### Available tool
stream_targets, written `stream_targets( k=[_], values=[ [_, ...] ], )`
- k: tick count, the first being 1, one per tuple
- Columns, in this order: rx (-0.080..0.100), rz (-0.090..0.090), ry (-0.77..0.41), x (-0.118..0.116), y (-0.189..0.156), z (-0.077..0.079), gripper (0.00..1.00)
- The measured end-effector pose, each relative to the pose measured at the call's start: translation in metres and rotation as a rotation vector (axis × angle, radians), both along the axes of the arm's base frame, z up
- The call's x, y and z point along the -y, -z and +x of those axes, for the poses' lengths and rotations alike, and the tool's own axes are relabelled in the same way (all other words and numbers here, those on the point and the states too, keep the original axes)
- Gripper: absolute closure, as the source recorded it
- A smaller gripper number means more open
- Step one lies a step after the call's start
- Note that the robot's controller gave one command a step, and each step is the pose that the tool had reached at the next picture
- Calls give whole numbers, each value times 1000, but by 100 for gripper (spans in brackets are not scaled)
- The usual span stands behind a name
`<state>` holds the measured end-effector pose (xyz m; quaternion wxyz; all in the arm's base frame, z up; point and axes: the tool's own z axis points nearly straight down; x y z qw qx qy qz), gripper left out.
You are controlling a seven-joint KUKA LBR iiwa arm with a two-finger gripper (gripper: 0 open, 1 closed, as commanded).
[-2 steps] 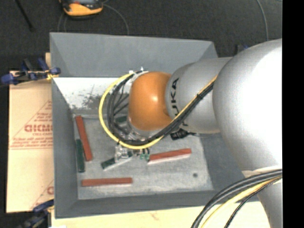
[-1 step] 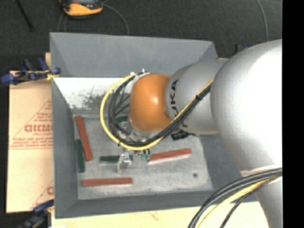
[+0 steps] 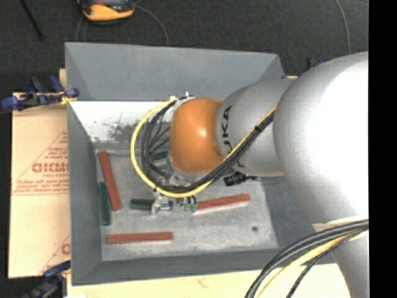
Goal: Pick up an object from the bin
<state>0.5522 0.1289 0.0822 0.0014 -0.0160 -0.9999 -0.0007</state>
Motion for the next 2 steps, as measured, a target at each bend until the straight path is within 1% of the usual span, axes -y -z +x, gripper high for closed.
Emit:
stream_targets(
  k=[1, 2],
  values=[
    [0, 0, 0, 0, 0, 0, 100],
    [6, 0, 8, -10, -140, -33, 100]
  ],
)
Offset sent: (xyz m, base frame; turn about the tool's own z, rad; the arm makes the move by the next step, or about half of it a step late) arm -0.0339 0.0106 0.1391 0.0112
